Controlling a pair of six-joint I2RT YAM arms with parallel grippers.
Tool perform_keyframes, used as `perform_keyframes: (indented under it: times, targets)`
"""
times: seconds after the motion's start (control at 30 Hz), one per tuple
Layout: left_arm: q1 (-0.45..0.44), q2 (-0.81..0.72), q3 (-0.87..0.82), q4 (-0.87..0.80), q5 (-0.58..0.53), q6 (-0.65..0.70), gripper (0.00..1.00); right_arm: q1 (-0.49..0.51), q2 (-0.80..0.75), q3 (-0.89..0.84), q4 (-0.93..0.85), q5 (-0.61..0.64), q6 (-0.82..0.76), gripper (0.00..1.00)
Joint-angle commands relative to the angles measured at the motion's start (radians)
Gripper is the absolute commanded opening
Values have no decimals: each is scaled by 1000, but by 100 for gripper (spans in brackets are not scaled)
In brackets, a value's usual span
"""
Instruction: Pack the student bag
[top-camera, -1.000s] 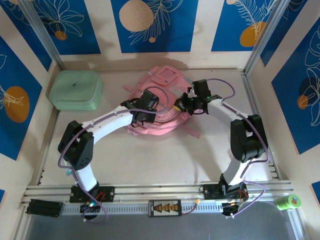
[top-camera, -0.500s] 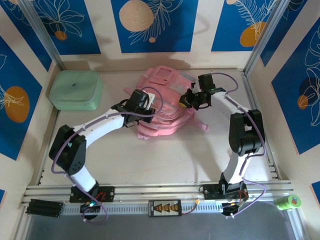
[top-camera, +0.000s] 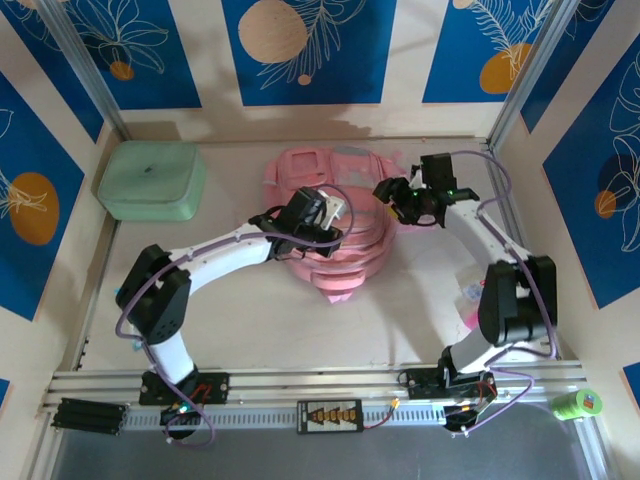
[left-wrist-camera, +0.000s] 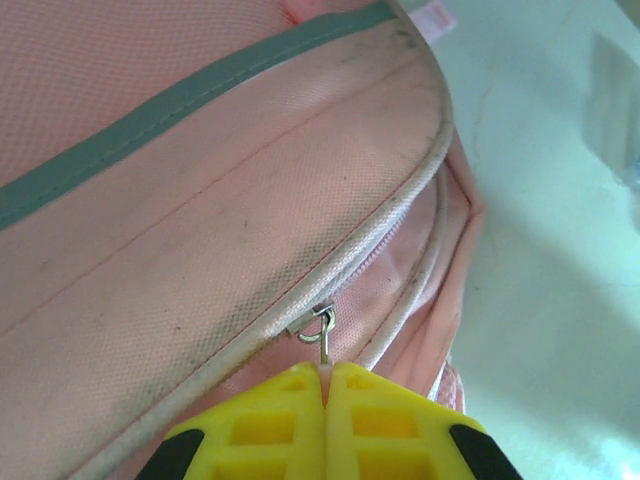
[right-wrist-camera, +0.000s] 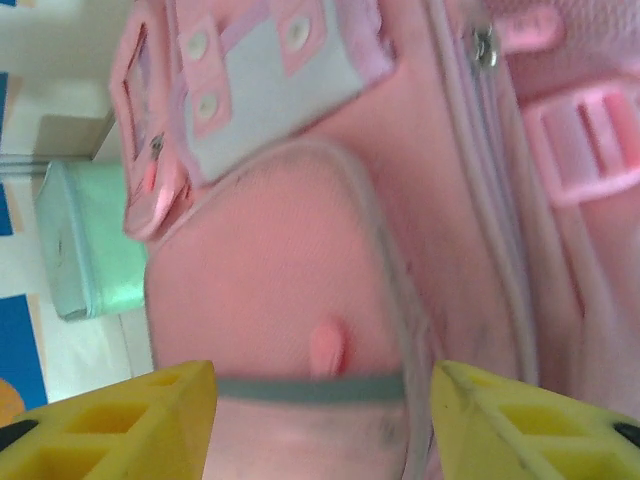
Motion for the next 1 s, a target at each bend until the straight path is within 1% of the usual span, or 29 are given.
perform_keyframes:
  times: [0.0, 0.13, 0.27, 0.4, 0.5, 0.7, 0.77, 0.97]
  targets:
    - [-18, 37, 73, 21, 63, -19, 0, 10, -73, -96, 18, -27, 153, 60]
    - [-18, 56, 91, -3, 48, -15, 0, 43, -99, -154, 36, -33, 244, 60]
    - [-19, 73, 108, -33, 46, -15, 0, 78, -67, -159, 65, -29, 290, 58]
    - [-19, 80, 115, -56, 49, -11, 0, 90, -32, -161, 93, -28, 325, 54]
    - [-19, 79, 110, -65, 48, -6, 0, 98, -14, -159, 107, -25, 332, 44]
    - [-20, 70, 110, -99, 18, 5, 0, 111, 2, -140, 83, 37, 305, 24]
    - [-19, 65, 115, -131, -13, 14, 0, 110, 0, -129, 71, 60, 287, 16]
    - [-16, 36, 123, -276, -167, 12, 0, 104, -22, -113, 47, 110, 248, 5]
